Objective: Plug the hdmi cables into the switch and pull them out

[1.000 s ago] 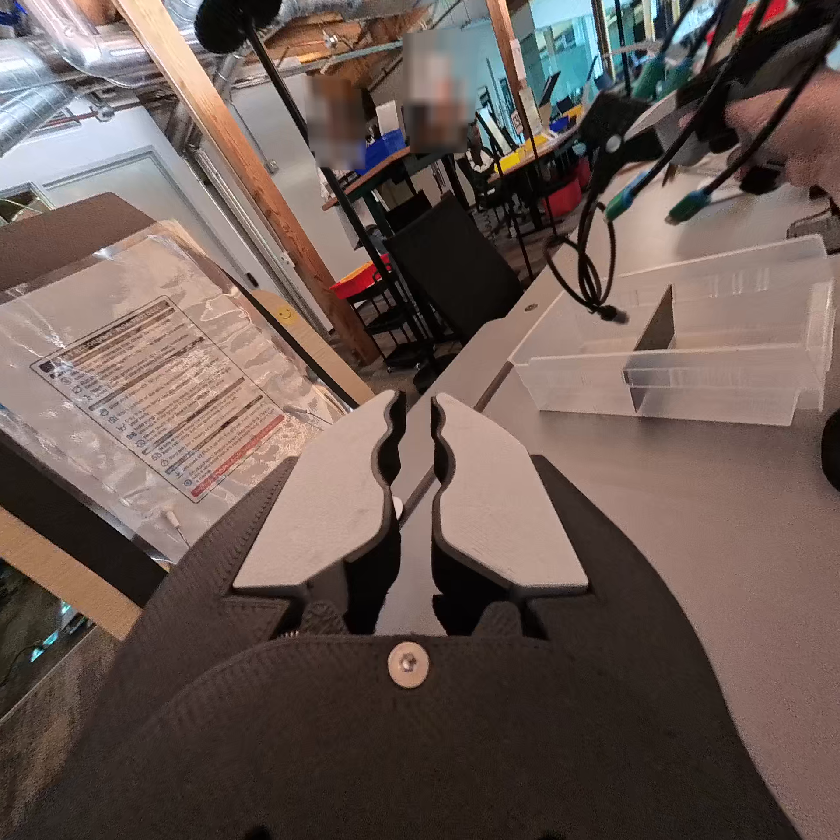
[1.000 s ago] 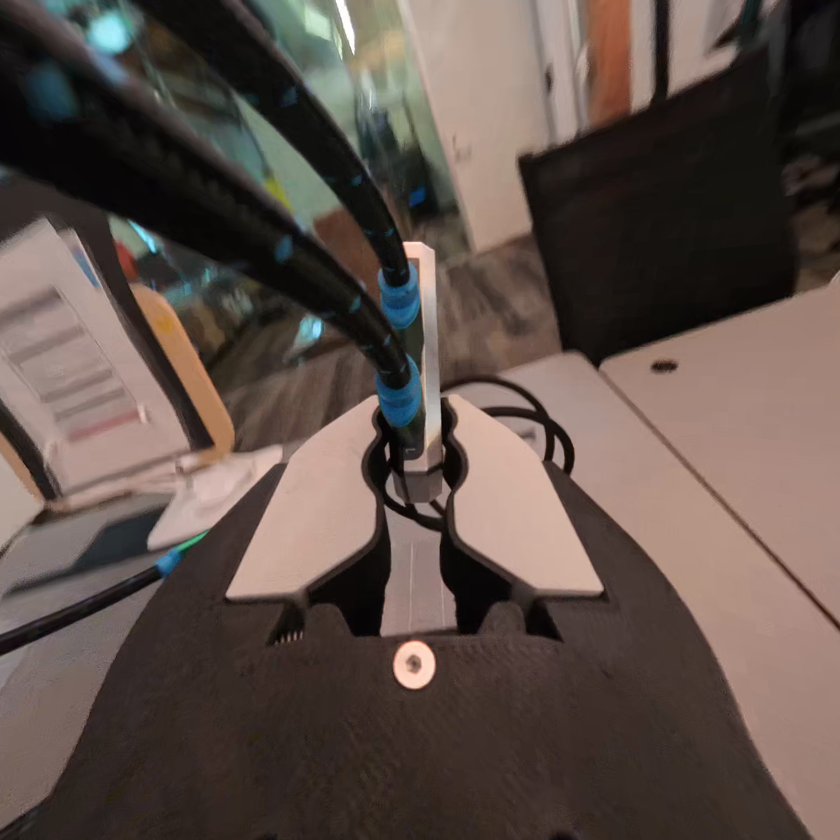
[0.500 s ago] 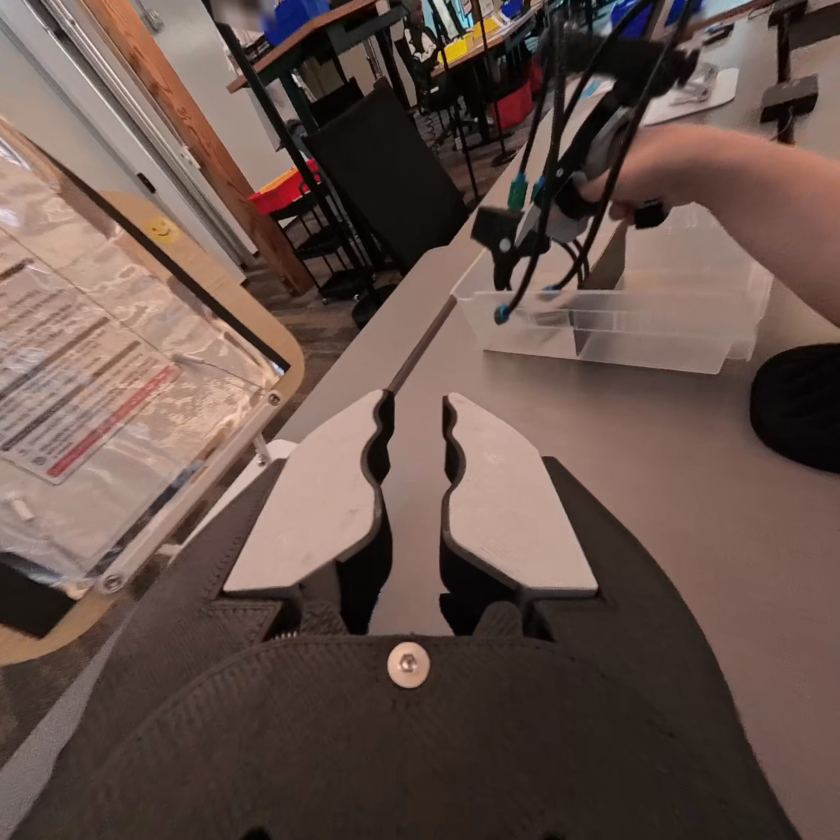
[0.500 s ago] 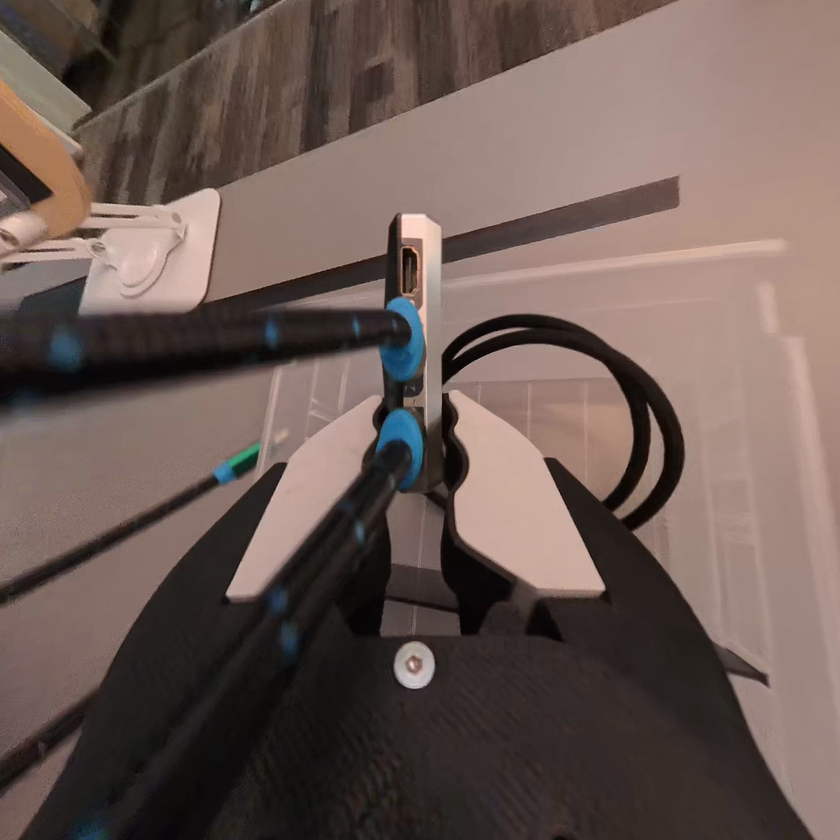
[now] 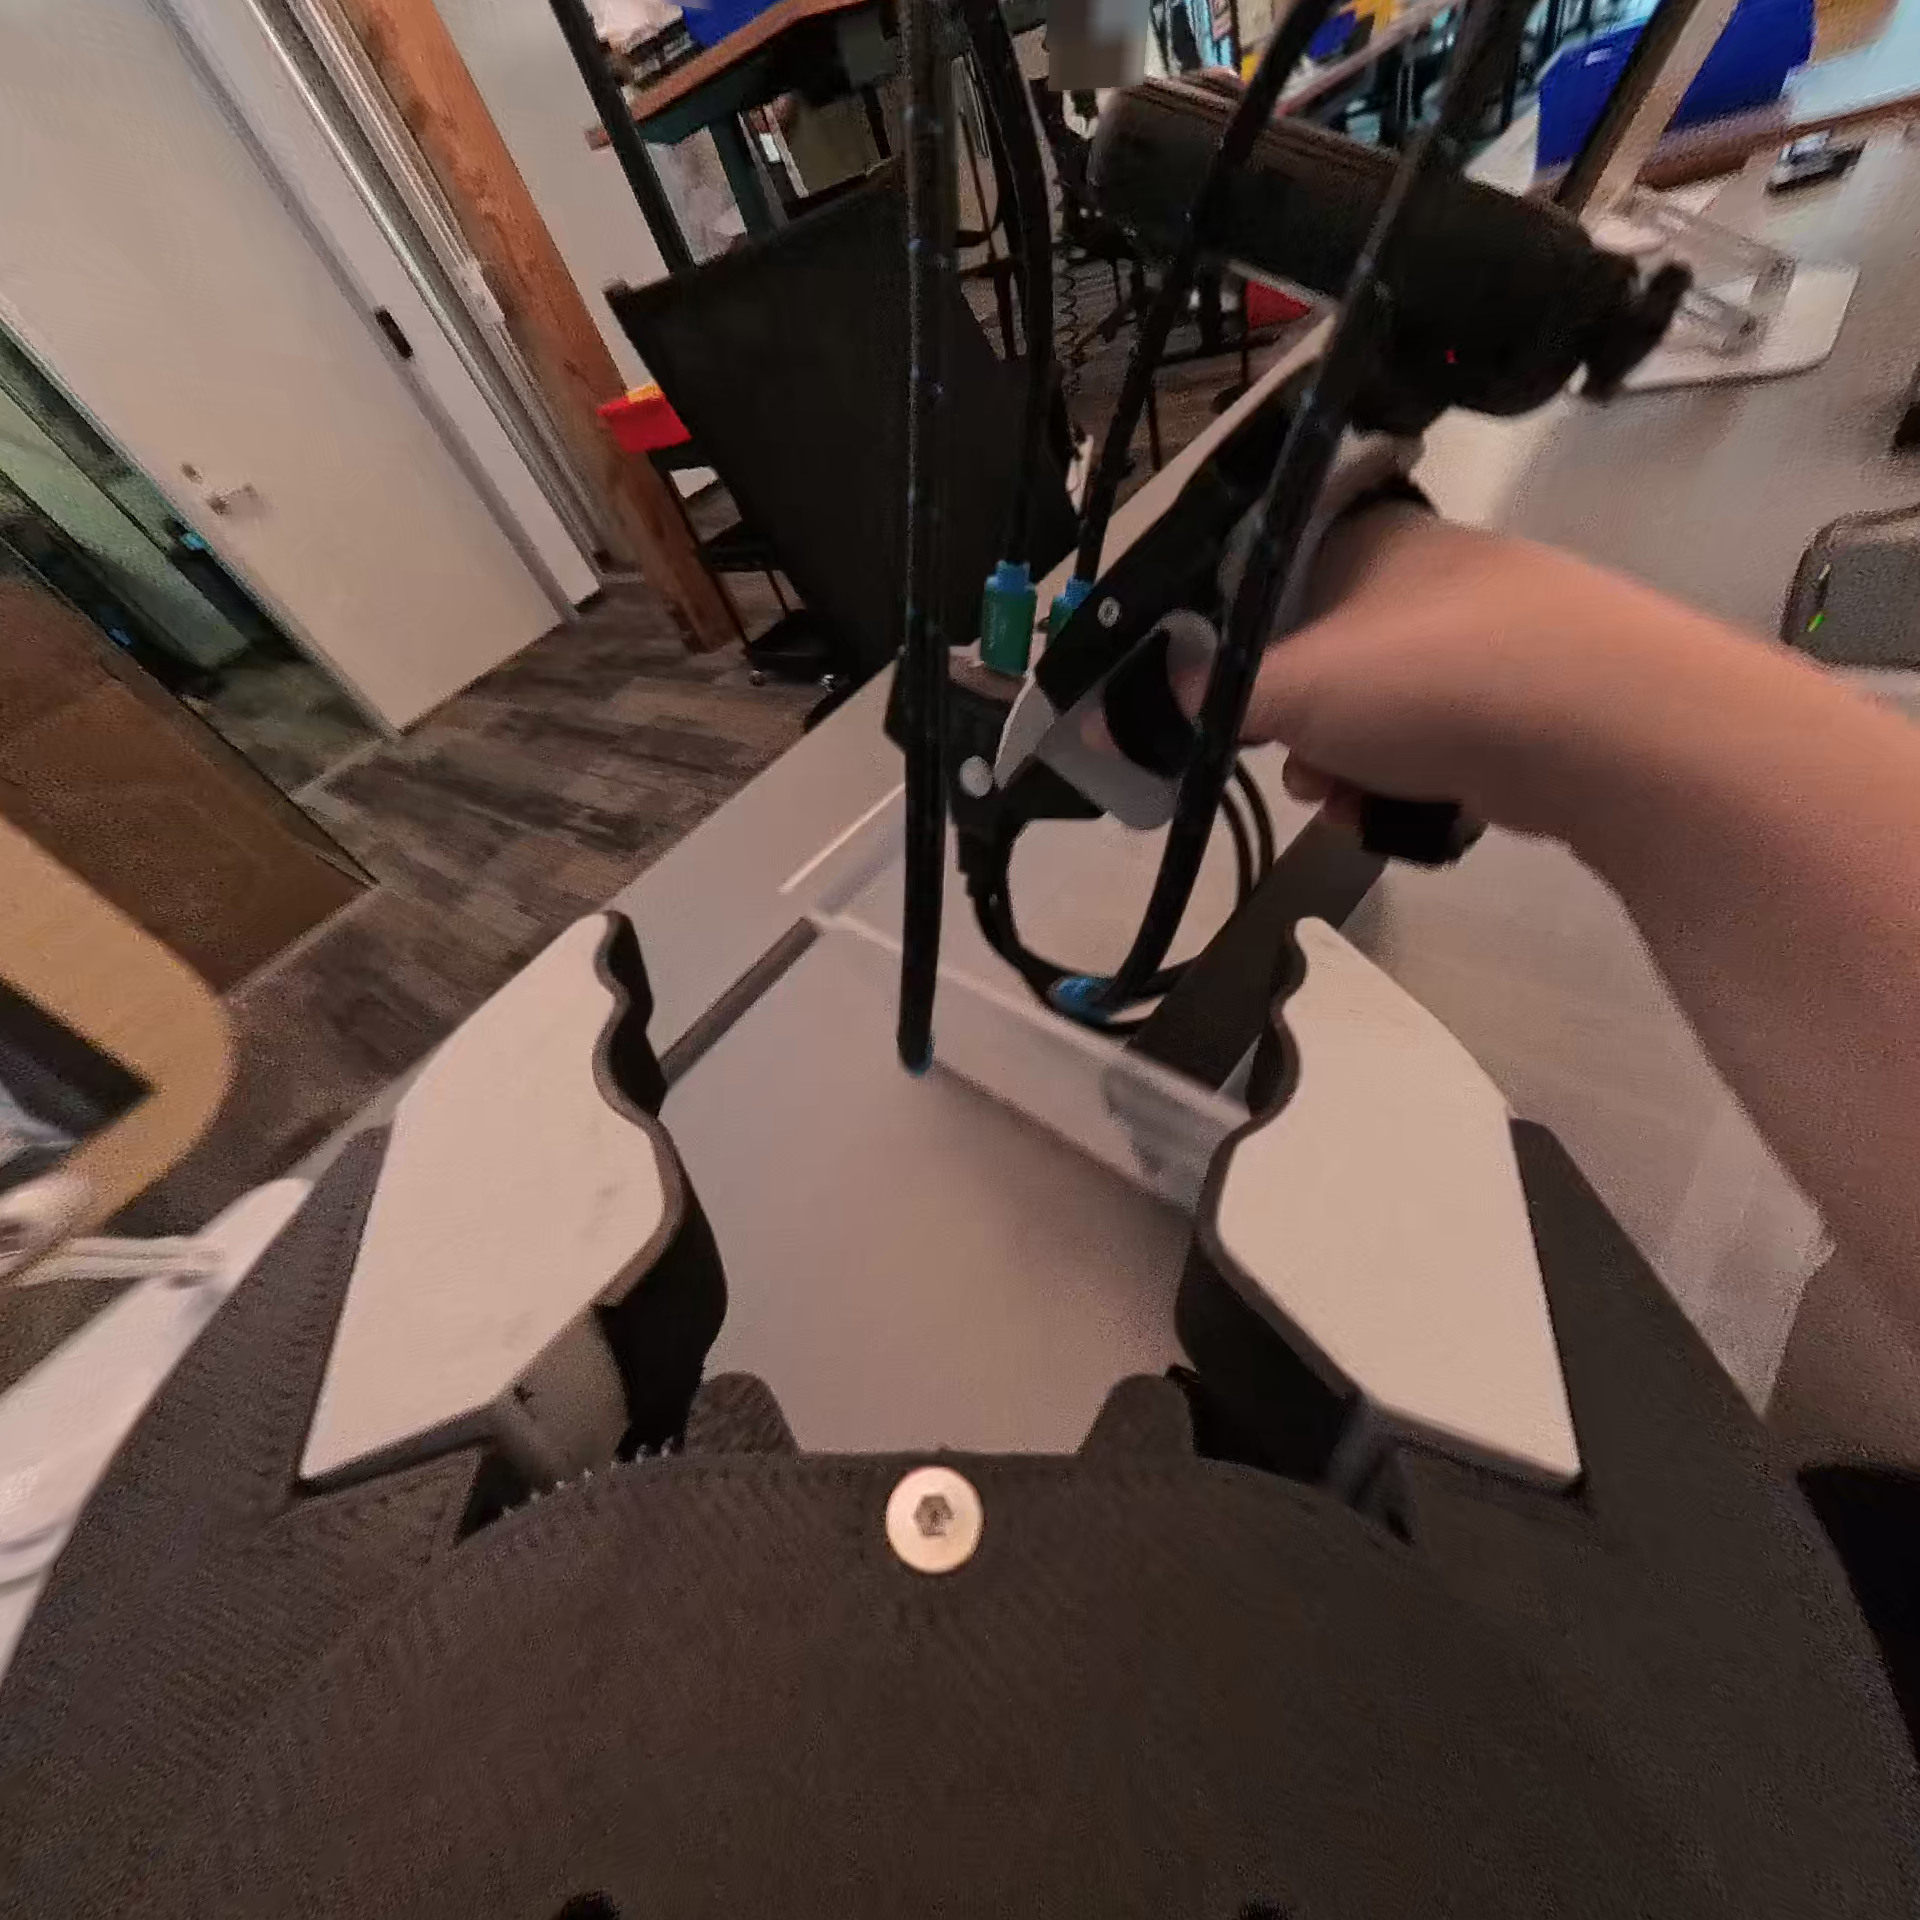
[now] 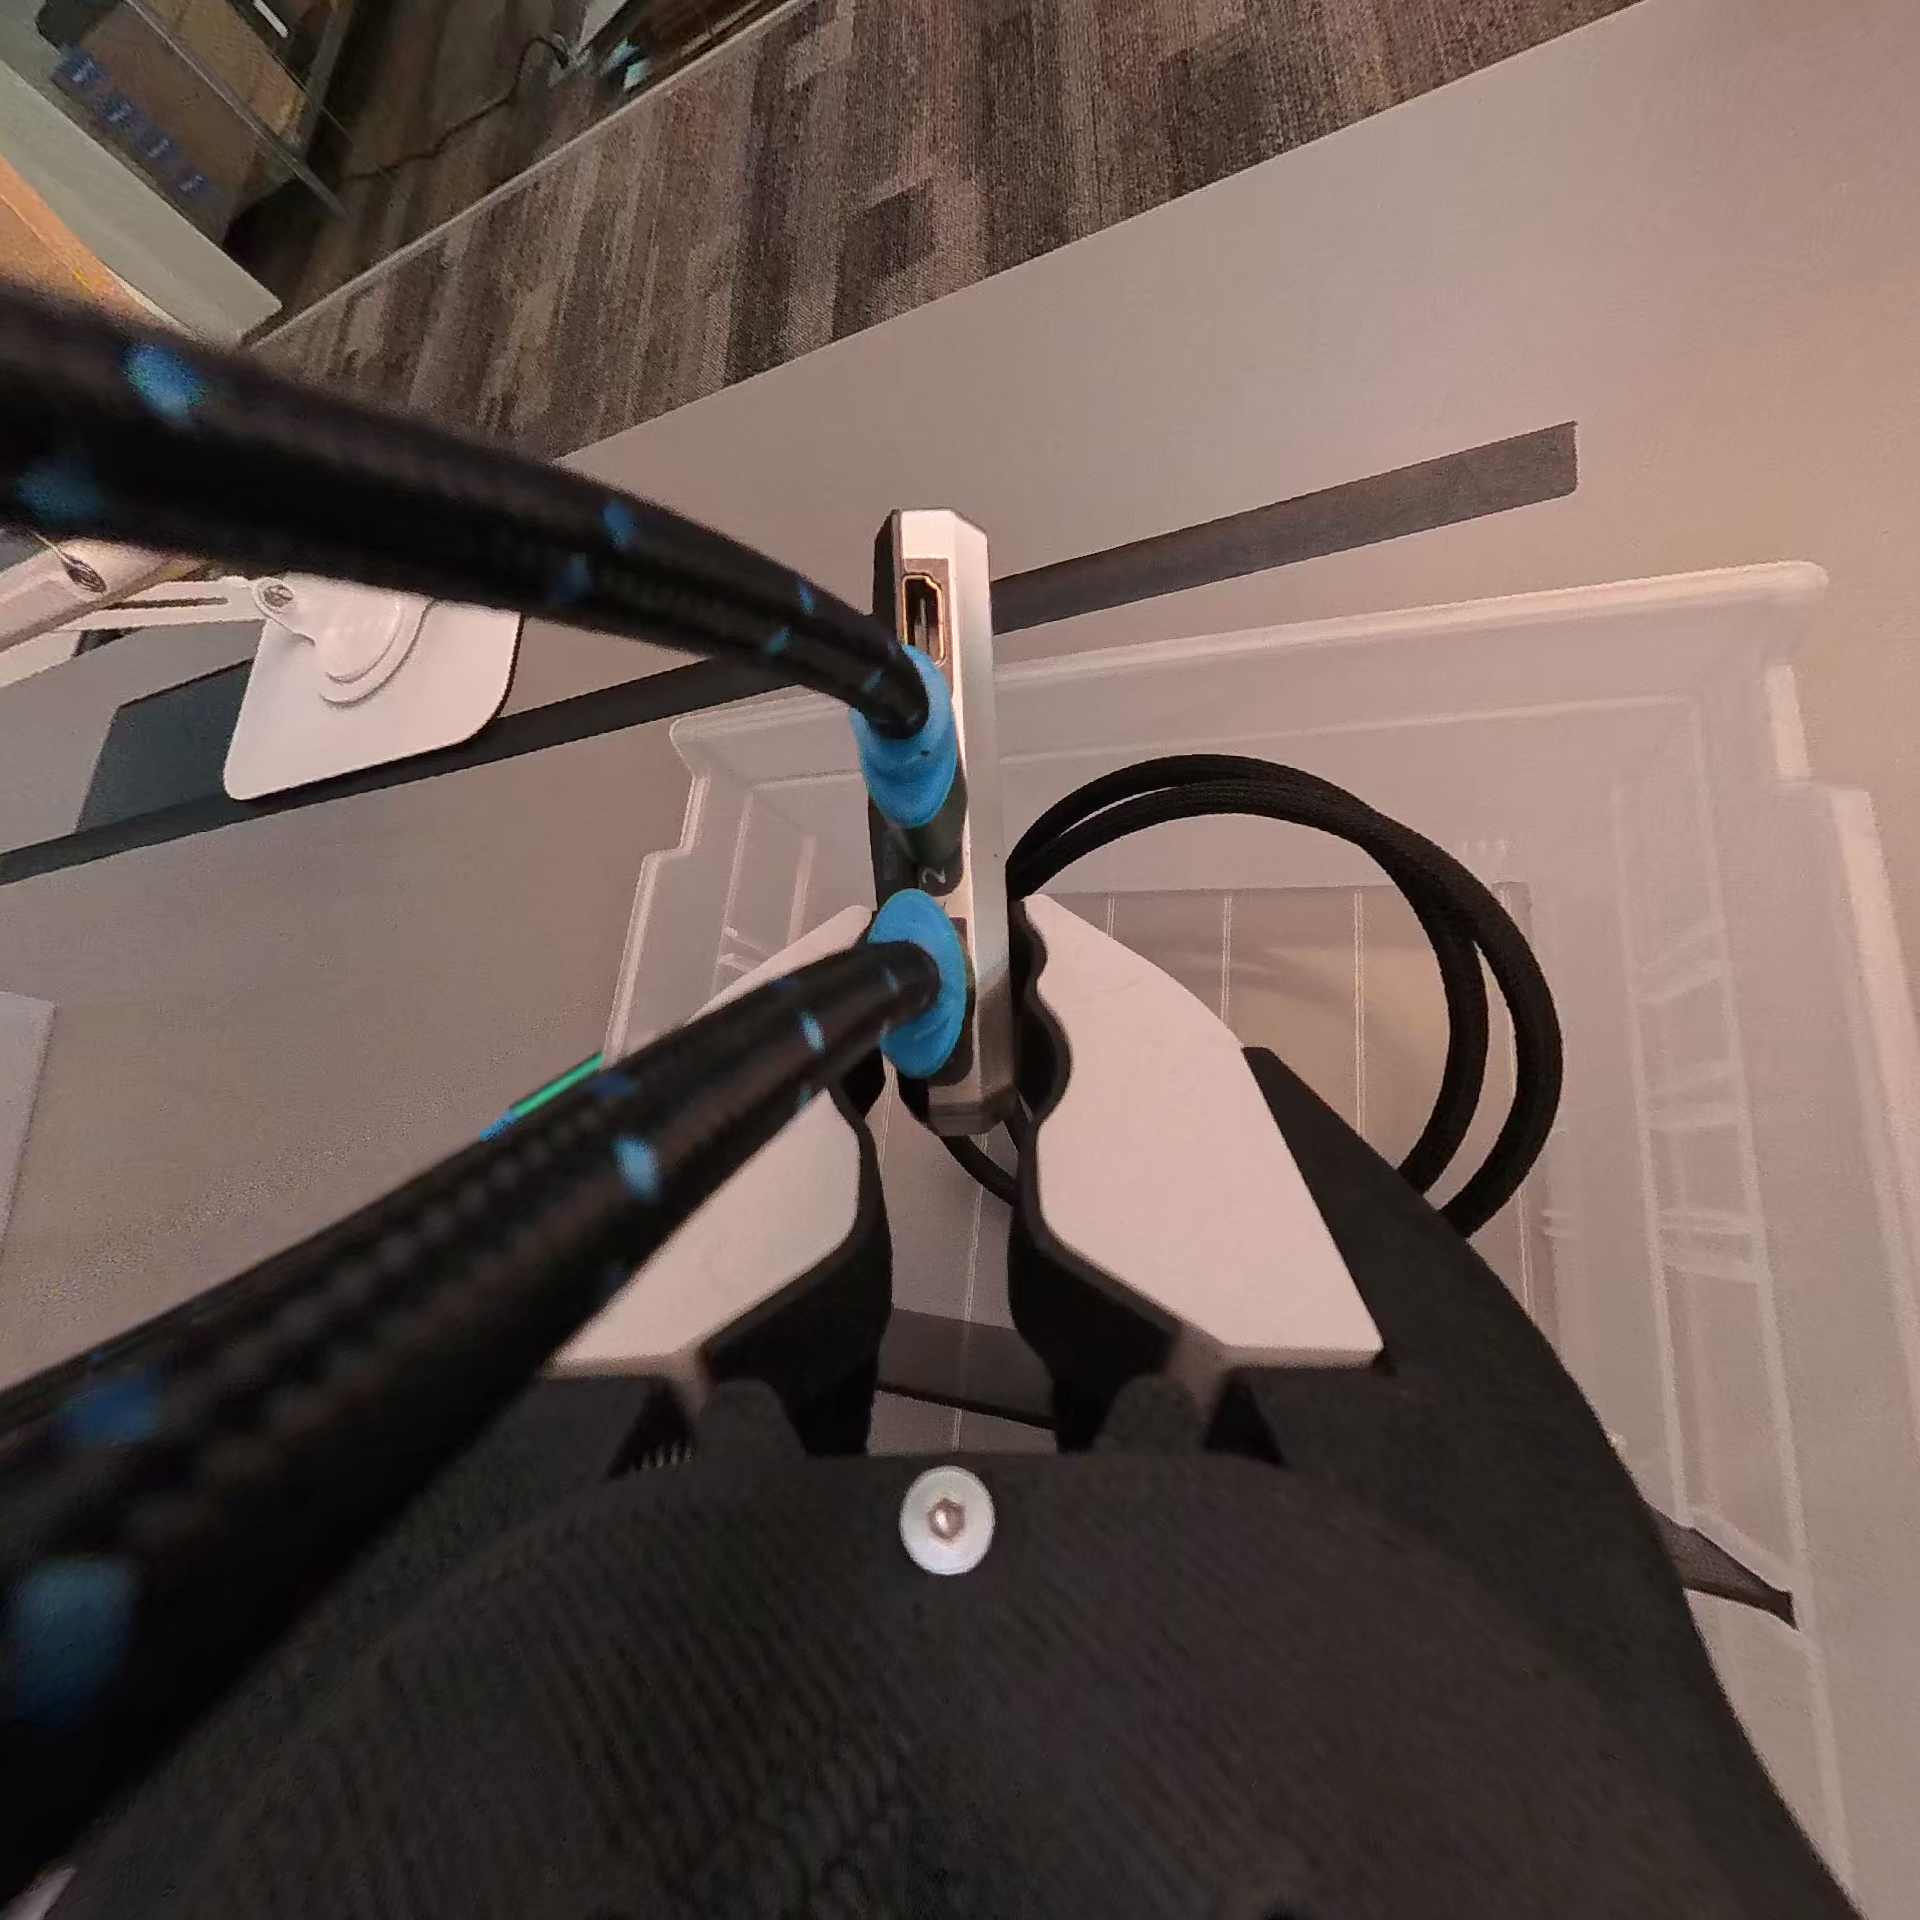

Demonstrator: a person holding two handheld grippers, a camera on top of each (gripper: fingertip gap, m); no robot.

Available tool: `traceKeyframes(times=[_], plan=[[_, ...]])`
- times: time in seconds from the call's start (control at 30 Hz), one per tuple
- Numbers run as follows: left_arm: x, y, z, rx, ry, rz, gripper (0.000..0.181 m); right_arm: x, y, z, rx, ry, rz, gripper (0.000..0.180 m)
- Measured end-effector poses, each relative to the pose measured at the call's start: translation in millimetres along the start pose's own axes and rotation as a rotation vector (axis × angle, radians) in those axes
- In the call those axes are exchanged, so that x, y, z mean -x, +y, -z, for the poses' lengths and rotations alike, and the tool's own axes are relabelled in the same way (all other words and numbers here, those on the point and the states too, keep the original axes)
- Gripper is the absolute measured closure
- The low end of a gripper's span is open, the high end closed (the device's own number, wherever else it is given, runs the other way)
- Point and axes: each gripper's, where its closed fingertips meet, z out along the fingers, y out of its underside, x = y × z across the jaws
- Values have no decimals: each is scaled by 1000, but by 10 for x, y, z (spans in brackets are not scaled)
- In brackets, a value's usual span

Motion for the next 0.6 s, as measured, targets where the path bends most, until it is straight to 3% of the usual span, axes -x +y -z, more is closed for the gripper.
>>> traceKeyframes(times=[0.07, 0.13, 0.2, 0.37, 0.6], plan=[[-87, -33, -204, 24, 26, 51, 79, 1, 0, 0, 1, -4, -2, 158], [-177, -85, -354, 21, 44, 17, 117, 0, -1, 2, 1, -12, -1, 157], [-167, -158, -457, 0, 9, -71, 178, -3, -7, 16, -7, -36, -6, 157], [-219, -634, -518, -115, 150, 46, 180, -6, -44, 200, -29, -160, -44, 143], [0, -780, -782, -162, 341, 432, 180, -203, -304, 819, -256, -177, -4, 139]])
